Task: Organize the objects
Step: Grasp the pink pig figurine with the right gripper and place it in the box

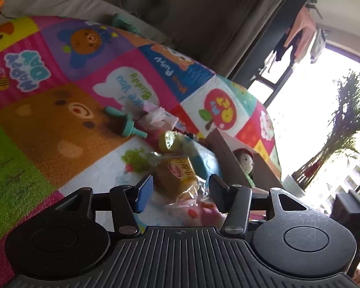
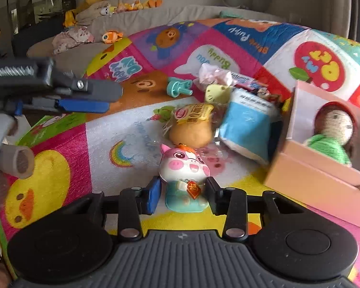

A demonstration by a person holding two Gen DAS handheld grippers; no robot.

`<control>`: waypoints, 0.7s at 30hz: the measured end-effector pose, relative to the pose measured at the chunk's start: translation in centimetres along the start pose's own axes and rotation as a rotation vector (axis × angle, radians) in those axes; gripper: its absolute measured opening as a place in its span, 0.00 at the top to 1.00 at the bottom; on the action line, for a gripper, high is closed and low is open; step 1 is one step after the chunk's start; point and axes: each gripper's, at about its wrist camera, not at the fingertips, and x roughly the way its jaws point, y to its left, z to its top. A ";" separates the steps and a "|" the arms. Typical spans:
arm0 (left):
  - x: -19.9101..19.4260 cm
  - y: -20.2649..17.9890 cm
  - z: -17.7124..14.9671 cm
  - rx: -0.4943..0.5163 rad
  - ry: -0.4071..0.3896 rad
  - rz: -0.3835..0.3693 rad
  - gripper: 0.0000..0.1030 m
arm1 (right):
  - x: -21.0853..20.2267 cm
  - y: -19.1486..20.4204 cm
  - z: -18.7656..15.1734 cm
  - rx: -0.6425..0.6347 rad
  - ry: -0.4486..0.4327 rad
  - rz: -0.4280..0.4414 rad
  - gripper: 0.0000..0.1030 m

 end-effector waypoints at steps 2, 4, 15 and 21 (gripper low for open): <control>-0.4 0.1 -0.3 0.002 -0.036 -0.010 0.52 | -2.3 -1.0 -0.4 0.002 -0.031 -0.024 0.62; -0.8 0.3 -0.7 -0.004 -0.054 -0.035 0.68 | -5.1 -3.2 -0.1 0.046 -0.067 -0.082 0.62; 1.0 -2.6 -2.7 0.150 0.030 0.085 0.72 | -4.3 -17.1 2.9 0.351 0.018 -0.389 0.62; -0.2 -2.0 -2.4 0.141 0.041 0.123 0.72 | -0.8 -17.6 2.9 0.415 0.167 -0.334 0.62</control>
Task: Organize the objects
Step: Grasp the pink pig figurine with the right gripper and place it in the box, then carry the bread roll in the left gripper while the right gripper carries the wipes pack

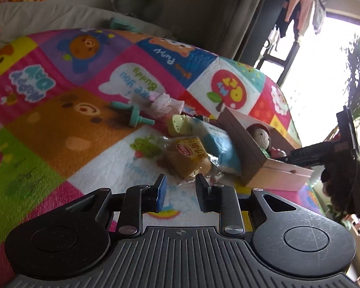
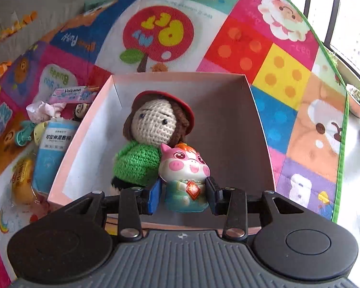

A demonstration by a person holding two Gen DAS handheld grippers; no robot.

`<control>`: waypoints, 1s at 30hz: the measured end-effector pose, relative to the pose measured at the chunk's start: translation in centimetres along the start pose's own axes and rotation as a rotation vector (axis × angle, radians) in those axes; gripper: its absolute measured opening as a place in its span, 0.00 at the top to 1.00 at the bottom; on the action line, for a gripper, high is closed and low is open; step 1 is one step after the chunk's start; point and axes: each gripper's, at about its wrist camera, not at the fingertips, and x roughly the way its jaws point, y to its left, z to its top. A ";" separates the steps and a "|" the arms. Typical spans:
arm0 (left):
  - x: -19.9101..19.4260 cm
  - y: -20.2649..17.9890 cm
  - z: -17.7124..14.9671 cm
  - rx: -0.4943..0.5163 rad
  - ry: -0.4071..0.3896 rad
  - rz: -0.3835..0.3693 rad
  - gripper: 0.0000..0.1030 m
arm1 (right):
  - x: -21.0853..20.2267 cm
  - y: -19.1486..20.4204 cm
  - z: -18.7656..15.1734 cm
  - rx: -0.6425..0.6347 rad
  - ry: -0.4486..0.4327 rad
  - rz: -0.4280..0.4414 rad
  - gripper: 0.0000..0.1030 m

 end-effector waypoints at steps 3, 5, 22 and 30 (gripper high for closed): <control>0.3 0.2 -0.1 -0.015 0.009 0.009 0.72 | -1.7 0.2 -0.3 0.006 -0.068 -0.018 0.60; 0.7 0.2 -0.3 -0.032 0.022 0.007 0.72 | -3.2 1.4 -0.3 -0.042 -0.136 -0.017 0.52; -1.7 0.5 -0.5 0.068 -0.028 0.059 0.72 | 5.9 17.8 5.6 -0.210 -0.087 0.095 0.57; -1.1 0.6 -0.9 0.063 0.011 0.028 0.72 | -0.5 16.1 -3.6 -0.361 -0.079 0.255 0.57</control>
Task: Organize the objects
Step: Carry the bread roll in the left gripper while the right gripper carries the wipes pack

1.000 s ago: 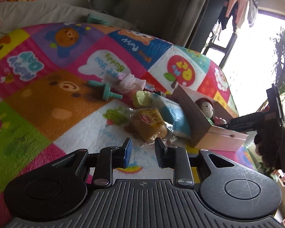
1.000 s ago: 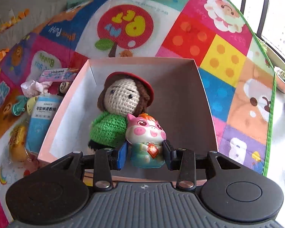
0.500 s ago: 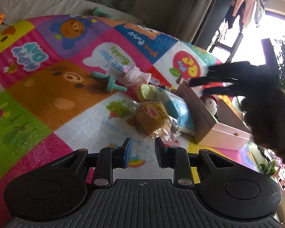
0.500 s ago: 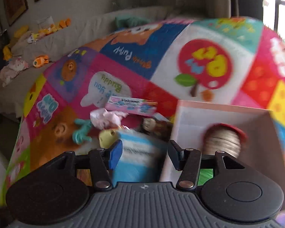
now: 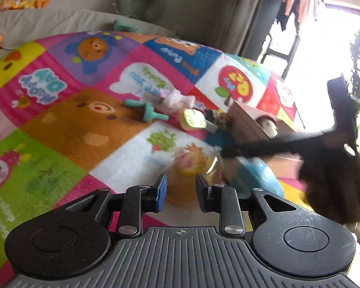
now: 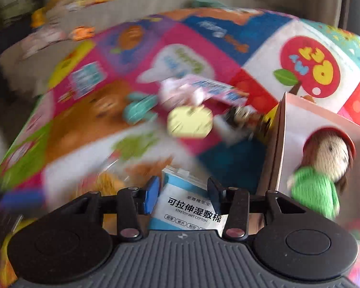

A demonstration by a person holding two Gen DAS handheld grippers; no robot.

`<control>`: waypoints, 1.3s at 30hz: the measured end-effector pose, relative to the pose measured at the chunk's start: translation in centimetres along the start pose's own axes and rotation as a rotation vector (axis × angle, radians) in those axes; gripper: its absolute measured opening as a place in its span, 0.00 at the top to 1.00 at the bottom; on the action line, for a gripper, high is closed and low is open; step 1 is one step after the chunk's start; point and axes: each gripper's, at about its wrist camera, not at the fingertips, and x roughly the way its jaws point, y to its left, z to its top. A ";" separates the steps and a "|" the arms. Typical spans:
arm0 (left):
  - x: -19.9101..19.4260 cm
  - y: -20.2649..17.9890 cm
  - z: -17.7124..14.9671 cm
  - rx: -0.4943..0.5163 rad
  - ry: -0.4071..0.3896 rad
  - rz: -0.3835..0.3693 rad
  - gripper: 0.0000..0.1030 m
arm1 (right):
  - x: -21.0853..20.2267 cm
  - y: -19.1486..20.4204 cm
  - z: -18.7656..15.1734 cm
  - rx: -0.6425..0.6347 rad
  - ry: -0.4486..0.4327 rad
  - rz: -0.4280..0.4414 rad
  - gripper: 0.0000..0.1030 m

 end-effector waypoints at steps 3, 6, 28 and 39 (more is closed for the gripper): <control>0.3 -1.1 -0.2 0.039 0.018 -0.008 0.70 | -3.6 0.6 -4.0 -0.037 -0.027 0.028 0.57; 0.3 -2.6 -0.2 0.111 0.022 0.011 0.69 | -6.7 0.4 -7.2 -0.038 -0.063 -0.013 0.57; 8.2 -5.4 3.9 0.423 0.325 0.032 0.36 | -11.8 -9.1 -17.1 0.403 -0.309 -0.033 0.00; 4.6 -5.7 2.0 0.305 0.284 0.080 0.45 | -13.1 -7.0 -16.6 0.309 -0.312 0.002 0.00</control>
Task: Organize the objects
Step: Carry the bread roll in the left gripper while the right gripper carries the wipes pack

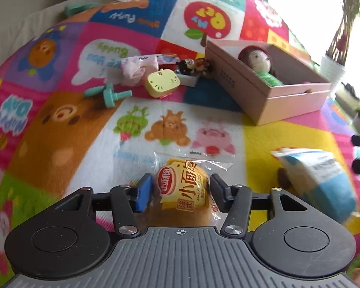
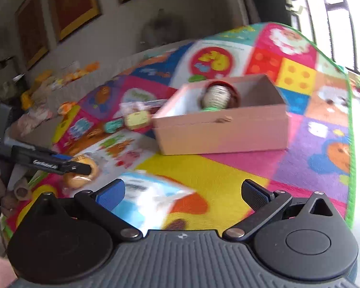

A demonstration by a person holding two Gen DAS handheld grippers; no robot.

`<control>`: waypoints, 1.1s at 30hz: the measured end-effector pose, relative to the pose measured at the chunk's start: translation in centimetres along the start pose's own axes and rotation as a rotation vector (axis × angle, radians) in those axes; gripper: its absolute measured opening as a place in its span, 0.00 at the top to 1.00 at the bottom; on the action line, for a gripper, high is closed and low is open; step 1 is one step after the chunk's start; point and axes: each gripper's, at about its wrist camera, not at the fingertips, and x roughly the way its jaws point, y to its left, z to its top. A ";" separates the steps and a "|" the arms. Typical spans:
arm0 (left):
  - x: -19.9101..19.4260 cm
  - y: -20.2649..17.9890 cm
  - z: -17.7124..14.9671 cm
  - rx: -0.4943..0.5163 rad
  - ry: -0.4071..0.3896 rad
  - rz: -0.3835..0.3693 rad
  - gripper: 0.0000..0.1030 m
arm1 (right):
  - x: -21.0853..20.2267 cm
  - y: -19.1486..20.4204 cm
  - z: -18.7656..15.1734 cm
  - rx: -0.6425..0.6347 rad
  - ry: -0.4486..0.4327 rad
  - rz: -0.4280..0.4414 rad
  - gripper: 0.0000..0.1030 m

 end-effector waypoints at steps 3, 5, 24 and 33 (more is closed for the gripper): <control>-1.8 -0.7 -1.5 -0.034 -0.032 -0.038 0.46 | -0.1 1.6 0.4 -0.013 0.032 0.063 0.00; -2.6 -1.5 -2.4 -0.037 -0.039 -0.042 0.46 | 0.8 2.5 0.7 -0.011 0.076 0.076 0.00; -2.1 -8.2 9.0 -0.097 -0.207 -0.219 0.46 | -5.7 1.1 4.3 -0.035 -0.118 -0.117 0.51; 10.9 -13.3 15.1 -0.177 -0.112 -0.047 0.46 | -6.1 -2.3 3.1 0.020 -0.140 -0.171 0.51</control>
